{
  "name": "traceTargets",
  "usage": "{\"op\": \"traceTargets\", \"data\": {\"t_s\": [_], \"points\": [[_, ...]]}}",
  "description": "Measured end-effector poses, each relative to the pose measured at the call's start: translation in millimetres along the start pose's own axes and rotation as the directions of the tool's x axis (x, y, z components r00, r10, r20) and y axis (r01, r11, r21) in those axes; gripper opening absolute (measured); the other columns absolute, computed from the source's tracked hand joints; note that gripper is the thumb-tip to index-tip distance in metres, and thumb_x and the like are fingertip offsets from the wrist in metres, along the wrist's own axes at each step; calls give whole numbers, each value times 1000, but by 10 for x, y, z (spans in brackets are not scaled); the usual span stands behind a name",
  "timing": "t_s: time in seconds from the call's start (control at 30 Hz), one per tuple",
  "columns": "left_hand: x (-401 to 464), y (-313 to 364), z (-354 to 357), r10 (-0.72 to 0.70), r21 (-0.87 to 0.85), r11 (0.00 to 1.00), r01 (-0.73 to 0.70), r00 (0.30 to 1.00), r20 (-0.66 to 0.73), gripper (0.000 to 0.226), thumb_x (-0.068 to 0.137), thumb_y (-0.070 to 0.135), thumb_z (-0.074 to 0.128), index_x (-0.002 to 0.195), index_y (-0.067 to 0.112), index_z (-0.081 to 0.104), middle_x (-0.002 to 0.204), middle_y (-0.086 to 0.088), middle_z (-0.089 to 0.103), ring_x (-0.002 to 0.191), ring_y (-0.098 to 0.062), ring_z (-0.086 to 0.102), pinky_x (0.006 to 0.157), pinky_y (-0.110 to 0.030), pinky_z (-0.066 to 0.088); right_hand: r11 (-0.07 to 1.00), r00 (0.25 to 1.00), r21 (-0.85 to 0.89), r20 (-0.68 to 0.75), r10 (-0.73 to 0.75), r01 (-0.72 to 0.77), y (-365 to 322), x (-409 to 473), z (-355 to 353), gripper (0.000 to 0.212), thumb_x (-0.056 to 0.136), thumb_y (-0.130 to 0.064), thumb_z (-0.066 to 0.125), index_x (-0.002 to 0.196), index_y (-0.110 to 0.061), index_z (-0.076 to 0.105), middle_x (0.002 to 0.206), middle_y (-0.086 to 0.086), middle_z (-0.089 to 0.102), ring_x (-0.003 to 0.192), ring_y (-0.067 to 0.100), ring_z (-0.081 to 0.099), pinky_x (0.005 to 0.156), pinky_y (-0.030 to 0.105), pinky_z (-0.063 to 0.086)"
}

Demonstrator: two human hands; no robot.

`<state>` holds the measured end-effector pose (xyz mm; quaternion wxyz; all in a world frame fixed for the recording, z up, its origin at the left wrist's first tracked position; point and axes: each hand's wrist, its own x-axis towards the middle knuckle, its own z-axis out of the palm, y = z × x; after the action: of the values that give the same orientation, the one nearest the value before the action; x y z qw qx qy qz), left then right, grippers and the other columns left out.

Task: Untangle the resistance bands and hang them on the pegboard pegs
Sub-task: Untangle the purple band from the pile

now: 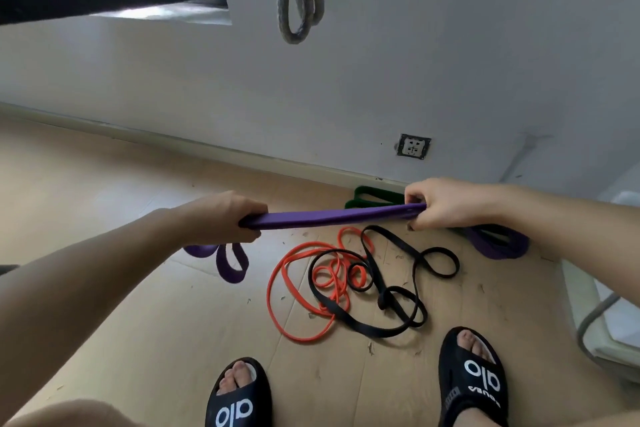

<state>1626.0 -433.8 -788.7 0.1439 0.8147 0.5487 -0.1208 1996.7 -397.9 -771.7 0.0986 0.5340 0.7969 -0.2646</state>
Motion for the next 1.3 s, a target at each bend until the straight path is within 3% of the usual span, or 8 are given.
{"op": "traceTargets", "data": {"t_s": [0.17, 0.3, 0.57, 0.63, 0.8, 0.93, 1.17, 1.3], "points": [[439, -532, 161, -138, -9, 990, 137, 990, -16, 23, 93, 38, 67, 74, 32, 55, 68, 7, 62, 61, -11, 58, 57, -30, 43, 999, 997, 35, 68, -22, 20, -31, 769, 128, 12, 92, -29, 70, 93, -21, 61, 82, 2, 65, 70, 15, 57, 60, 28, 42], [925, -1105, 504, -219, -28, 975, 221, 973, 71, 13, 95, 35, 60, 84, 28, 62, 83, 1, 65, 76, -20, 63, 70, -40, 52, 997, 995, 72, 100, -25, 18, -71, 1630, 326, 17, 90, -33, 69, 90, -21, 57, 84, 3, 60, 70, 18, 54, 61, 32, 40], [2003, -2266, 1290, -357, 345, 898, 273, 910, 210, 13, 100, 43, 47, 98, 40, 60, 95, 6, 45, 97, -18, 40, 79, -31, 34, 964, 991, 261, 130, 6, -40, -158, 3641, 927, 20, 93, -27, 68, 99, -14, 55, 72, 6, 57, 54, 20, 51, 48, 24, 39], [2230, -2476, 1447, -401, 295, 897, 329, 887, 229, 11, 100, 39, 50, 93, 36, 58, 95, 5, 48, 94, -19, 48, 77, -30, 35, 960, 993, 278, 119, 6, -39, -138, 4050, 1082, 19, 91, -26, 71, 95, -15, 56, 70, 8, 57, 55, 25, 54, 52, 29, 45], [2521, -2804, 1844, -439, 195, 892, 408, 885, 152, 9, 93, 33, 60, 95, 24, 60, 89, 1, 58, 83, -24, 61, 68, -34, 49, 983, 999, 175, -9, -48, 48, -60, 4612, 1355, 19, 88, -26, 76, 91, -14, 61, 73, 3, 57, 67, 25, 57, 53, 29, 39], [2639, -2851, 2120, -428, 159, 896, 415, 902, 57, 38, 93, 49, 63, 119, 23, 52, 102, -2, 65, 93, -28, 63, 67, -34, 47, 996, 996, 64, -58, -66, 70, 69, 4732, 1510, 18, 89, -28, 74, 81, -24, 58, 76, -2, 57, 80, 24, 59, 57, 31, 36], [2541, -2738, 2359, -423, 196, 887, 419, 906, -25, 45, 93, 57, 55, 118, 20, 50, 114, -5, 56, 106, -27, 58, 72, -34, 38, 986, 995, -142, -37, -97, 91, 132, 4622, 1592, 48, 89, -56, 67, 117, -21, 52, 110, 2, 55, 94, 25, 56, 73, 37, 47], [2372, -2728, 2406, -420, 191, 893, 408, 907, 25, 58, 82, 59, 61, 121, 21, 42, 112, -3, 51, 98, -24, 57, 75, -32, 36, 969, 993, -221, -21, -120, 112, 115, 4489, 1604, 53, 91, -49, 63, 131, -17, 48, 121, 5, 56, 98, 24, 55, 71, 35, 48]]}}
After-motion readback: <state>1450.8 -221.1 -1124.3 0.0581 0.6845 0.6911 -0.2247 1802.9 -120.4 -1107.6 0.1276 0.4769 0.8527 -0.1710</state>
